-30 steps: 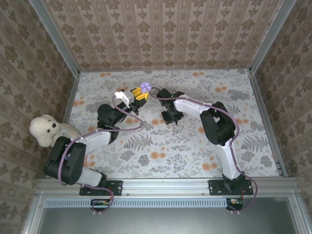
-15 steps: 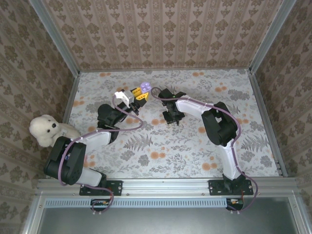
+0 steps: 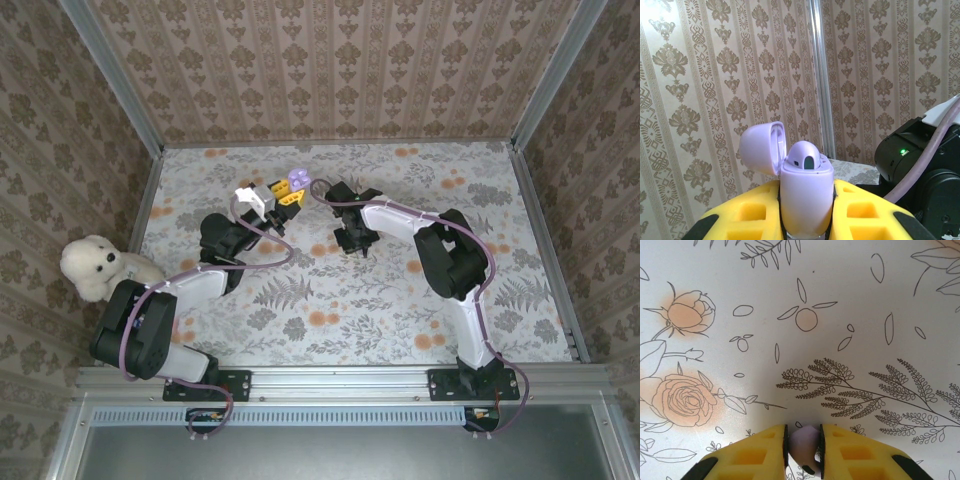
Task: Insert wireless bluetooth earbuds into charging case
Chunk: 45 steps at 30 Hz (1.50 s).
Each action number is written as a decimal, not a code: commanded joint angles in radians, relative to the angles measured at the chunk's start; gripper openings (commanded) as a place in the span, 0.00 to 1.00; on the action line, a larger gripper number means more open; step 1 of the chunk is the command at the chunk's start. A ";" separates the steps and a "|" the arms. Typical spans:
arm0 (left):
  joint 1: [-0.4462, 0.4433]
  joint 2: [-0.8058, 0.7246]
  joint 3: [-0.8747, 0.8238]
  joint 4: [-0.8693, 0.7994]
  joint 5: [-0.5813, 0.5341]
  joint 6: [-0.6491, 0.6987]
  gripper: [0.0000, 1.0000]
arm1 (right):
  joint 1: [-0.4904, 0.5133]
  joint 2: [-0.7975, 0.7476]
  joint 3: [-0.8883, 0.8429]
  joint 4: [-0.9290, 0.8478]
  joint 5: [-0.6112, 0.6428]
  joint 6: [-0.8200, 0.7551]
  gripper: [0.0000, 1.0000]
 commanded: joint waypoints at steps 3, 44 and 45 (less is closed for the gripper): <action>-0.003 -0.007 0.033 0.033 0.005 -0.017 0.00 | -0.022 -0.018 -0.046 -0.047 0.059 0.003 0.19; -0.018 0.074 0.102 0.026 0.096 -0.020 0.00 | -0.067 -0.595 0.036 0.094 -0.082 0.154 0.16; -0.019 0.081 0.106 0.027 0.096 -0.017 0.00 | -0.068 -0.606 0.044 0.099 -0.087 0.156 0.17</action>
